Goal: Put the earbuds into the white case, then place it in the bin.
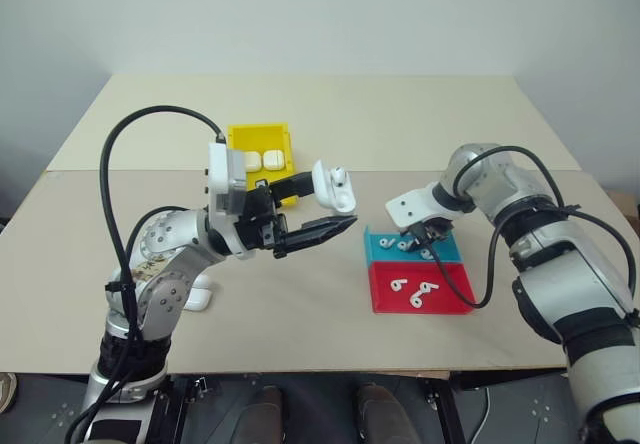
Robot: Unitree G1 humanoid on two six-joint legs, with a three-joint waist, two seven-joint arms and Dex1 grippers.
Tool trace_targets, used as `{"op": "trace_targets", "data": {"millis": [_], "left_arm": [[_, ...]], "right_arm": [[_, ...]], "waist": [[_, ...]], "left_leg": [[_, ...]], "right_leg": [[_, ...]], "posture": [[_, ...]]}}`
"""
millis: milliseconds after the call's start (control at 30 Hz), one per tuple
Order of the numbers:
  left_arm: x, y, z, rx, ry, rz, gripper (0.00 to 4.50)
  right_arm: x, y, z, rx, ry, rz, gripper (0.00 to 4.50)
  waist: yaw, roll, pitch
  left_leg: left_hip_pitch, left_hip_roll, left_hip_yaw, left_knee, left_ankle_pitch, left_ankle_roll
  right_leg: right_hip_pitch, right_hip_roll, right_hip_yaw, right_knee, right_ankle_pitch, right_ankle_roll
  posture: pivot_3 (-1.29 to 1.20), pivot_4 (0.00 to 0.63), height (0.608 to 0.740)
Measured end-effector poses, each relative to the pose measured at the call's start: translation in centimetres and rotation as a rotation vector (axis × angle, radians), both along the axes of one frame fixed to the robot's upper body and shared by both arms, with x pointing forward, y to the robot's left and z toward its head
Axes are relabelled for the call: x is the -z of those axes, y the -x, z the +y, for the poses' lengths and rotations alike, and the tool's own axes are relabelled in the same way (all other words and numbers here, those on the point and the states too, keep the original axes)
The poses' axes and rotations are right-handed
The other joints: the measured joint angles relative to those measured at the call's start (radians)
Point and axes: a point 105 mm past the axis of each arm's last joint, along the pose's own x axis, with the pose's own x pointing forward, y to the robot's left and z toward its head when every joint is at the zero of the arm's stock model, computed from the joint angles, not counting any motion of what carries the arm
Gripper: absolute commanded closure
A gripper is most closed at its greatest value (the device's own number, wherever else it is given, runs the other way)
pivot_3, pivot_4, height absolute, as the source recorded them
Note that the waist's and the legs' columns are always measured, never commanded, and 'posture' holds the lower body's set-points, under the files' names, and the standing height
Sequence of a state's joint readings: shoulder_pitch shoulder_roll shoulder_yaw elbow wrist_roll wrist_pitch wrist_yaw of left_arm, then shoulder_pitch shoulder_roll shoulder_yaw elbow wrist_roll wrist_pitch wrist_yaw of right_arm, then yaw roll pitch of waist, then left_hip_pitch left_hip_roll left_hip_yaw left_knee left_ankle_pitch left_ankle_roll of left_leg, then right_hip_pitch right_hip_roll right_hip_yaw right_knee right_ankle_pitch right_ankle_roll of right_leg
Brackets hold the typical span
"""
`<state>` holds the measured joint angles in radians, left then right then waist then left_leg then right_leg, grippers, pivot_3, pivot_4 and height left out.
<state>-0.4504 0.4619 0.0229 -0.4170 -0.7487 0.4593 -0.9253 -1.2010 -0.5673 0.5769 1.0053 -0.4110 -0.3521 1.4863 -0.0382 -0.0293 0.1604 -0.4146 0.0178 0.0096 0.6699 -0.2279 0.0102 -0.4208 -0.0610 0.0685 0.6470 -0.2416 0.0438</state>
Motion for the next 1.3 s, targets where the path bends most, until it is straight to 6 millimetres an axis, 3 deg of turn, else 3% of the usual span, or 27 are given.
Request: {"op": "trace_targets", "data": {"millis": [967,1067,1167,1300], "left_arm": [[0.33,-0.01,0.21,-0.016,-0.006,0.012,1.72],[0.33,-0.01,0.23,-0.017,-0.007,0.012,1.72],[0.37,0.0,0.24,-0.017,-0.008,0.014,1.72],[0.29,0.22,0.17,-0.013,-0.009,0.006,1.72]], "right_arm": [[0.09,0.26,0.71,-0.048,-0.012,0.003,2.35],[0.15,0.3,0.72,-0.05,-0.012,0.005,2.85],[0.16,0.33,0.77,-0.056,-0.014,0.004,3.81],[0.19,0.36,0.82,-0.059,-0.017,0.003,3.87]], "waist": [[-0.005,0.0,0.0],[-0.005,0.0,0.0],[-0.005,0.0,0.0],[-0.005,0.0,0.0]], "left_leg": [[0.0,0.0,0.0,0.0,0.0,0.0],[0.0,0.0,0.0,-0.001,0.0,0.0],[0.001,0.0,0.0,0.0,0.0,0.0],[0.001,0.0,0.0,-0.001,0.0,0.0]], "right_leg": [[0.0,0.0,0.0,0.0,0.0,0.0],[0.0,0.0,0.0,0.0,0.0,0.0],[0.0,0.0,0.0,0.0,0.0,0.0],[0.001,0.0,0.0,0.0,0.0,0.0]], "posture": [[0.0,0.15,0.74],[0.0,0.15,0.74],[0.0,0.15,0.74],[0.0,0.15,0.74]]}}
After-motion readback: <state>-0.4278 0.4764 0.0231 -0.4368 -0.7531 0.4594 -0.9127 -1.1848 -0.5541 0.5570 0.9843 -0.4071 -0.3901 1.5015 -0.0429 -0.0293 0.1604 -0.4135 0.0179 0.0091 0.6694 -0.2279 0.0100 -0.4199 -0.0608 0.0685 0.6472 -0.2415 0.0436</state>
